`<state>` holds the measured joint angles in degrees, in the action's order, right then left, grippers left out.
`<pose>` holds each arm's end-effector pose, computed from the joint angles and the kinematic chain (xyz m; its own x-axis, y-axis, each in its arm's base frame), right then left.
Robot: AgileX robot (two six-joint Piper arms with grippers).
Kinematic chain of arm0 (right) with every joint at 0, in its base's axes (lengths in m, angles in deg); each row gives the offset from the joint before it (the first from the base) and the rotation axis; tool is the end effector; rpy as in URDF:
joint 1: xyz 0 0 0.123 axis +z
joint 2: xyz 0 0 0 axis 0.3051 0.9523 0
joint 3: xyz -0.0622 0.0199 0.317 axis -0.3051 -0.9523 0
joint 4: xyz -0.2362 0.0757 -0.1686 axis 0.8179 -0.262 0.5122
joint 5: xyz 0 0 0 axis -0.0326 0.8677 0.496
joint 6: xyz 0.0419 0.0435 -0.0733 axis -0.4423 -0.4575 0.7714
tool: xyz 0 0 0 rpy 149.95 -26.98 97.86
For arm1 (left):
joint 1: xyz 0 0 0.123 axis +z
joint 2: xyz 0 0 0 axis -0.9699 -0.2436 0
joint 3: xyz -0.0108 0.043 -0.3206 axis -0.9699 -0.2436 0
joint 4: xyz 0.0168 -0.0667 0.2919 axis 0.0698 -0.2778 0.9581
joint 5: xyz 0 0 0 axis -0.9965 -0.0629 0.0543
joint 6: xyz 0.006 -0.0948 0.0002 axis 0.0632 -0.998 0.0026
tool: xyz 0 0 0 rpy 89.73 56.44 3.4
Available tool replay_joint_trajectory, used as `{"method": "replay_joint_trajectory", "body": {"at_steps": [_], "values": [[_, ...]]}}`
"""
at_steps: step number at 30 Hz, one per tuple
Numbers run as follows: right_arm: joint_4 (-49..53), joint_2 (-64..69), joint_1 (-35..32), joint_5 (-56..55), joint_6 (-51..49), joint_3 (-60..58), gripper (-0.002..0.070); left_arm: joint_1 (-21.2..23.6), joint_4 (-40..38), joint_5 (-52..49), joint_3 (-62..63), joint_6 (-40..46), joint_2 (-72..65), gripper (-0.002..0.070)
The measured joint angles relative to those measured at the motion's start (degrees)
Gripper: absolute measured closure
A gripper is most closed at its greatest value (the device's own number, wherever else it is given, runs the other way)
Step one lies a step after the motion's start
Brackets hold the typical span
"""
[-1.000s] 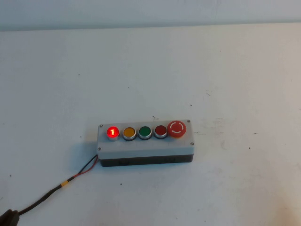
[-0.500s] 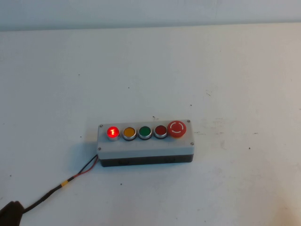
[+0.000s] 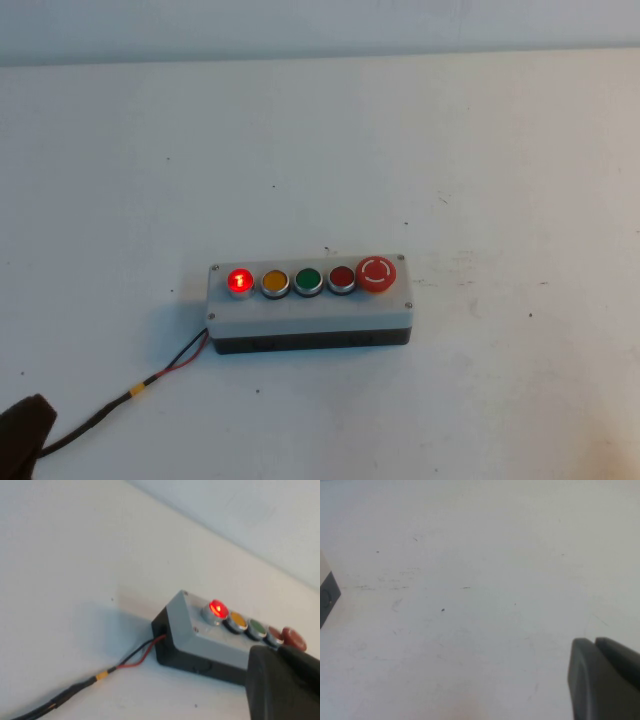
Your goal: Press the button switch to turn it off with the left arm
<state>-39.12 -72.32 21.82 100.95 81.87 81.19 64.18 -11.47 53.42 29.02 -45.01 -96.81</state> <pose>0.0665 0.0069 0.1720 -0.2731 0.0857 -0.9581 -0.0642 0.9922 0.1071 0.0708 -0.0273 0.2303 -0.3538 -0.4253 -0.8331 0.1745 0.8450 -0.5055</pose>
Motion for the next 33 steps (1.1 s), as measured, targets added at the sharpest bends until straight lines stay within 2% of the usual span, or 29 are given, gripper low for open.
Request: {"method": "replay_joint_trajectory", "body": {"at_steps": [6, 11, 14, 21, 28, 33], "values": [[0.0, 0.0, 0.0, 0.0, 0.0, 0.0, 0.0692, 0.0, 12.3, -20.2, 20.8, 0.5, -20.7, 0.0677], [0.0, 0.0, 0.0, 0.0, 0.0, 0.0, 0.0692, 0.0, 15.1, -31.1, 36.7, 8.3, -40.0, 0.0677], [0.0, 0.0, 0.0, 0.0, 0.0, 0.0, 0.0692, -0.3, 12.9, -33.5, 43.9, 14.0, -50.6, 0.0677], [0.0, 0.0, 0.0, 0.0, 0.0, 0.0, 0.0692, -5.5, 11.4, -37.9, 58.9, 20.0, -72.5, 0.0677], [0.0, 0.0, 0.0, 0.0, 0.0, 0.0, 0.0692, -8.8, 9.0, -41.3, 69.8, 24.2, -86.8, 0.0677], [0.0, 0.0, 0.0, 0.0, 0.0, 0.0, 0.0692, -10.3, 8.7, -42.5, 73.8, 24.9, -92.0, 0.0677]]}}
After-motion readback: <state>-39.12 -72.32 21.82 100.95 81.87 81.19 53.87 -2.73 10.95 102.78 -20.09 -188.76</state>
